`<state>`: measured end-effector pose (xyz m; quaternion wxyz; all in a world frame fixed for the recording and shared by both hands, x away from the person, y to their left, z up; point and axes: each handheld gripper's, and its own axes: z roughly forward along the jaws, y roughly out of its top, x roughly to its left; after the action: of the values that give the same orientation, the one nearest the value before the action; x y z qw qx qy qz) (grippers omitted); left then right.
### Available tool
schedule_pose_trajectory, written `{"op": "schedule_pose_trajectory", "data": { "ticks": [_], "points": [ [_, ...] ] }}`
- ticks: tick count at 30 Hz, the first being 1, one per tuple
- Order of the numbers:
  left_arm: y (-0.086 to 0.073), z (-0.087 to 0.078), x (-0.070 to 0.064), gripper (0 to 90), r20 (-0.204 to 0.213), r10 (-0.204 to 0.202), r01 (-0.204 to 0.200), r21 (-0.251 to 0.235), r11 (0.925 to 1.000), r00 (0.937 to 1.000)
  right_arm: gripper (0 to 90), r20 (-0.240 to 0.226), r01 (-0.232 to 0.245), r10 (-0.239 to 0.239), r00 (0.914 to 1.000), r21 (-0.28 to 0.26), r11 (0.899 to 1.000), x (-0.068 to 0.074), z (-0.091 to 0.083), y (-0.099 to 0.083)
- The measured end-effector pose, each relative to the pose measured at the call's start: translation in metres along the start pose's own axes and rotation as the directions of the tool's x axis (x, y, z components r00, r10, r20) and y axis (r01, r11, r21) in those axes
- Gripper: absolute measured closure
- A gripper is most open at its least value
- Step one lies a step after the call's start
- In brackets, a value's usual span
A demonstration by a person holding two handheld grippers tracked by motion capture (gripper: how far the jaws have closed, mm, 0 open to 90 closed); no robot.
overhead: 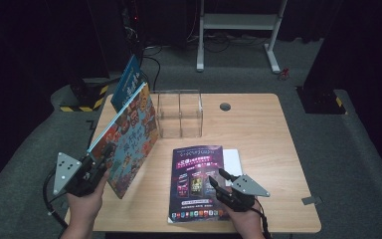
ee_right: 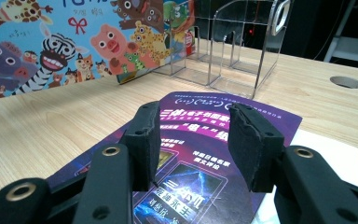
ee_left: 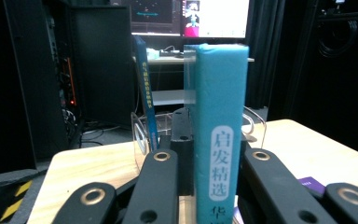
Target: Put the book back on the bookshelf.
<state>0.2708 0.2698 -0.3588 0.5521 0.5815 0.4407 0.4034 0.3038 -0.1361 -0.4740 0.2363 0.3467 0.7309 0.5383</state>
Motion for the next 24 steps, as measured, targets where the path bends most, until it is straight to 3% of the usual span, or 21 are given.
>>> {"op": "schedule_pose_trajectory", "data": {
  "ticks": [24],
  "points": [
    [0.004,0.05,-0.006,81.0,-0.058,0.005,-0.006,-0.022,0.9997,0.9983,54.2,0.008,-0.006,0.006,0.9999,-0.01,1.0,-0.003,-0.003,0.001]
  ]
}}
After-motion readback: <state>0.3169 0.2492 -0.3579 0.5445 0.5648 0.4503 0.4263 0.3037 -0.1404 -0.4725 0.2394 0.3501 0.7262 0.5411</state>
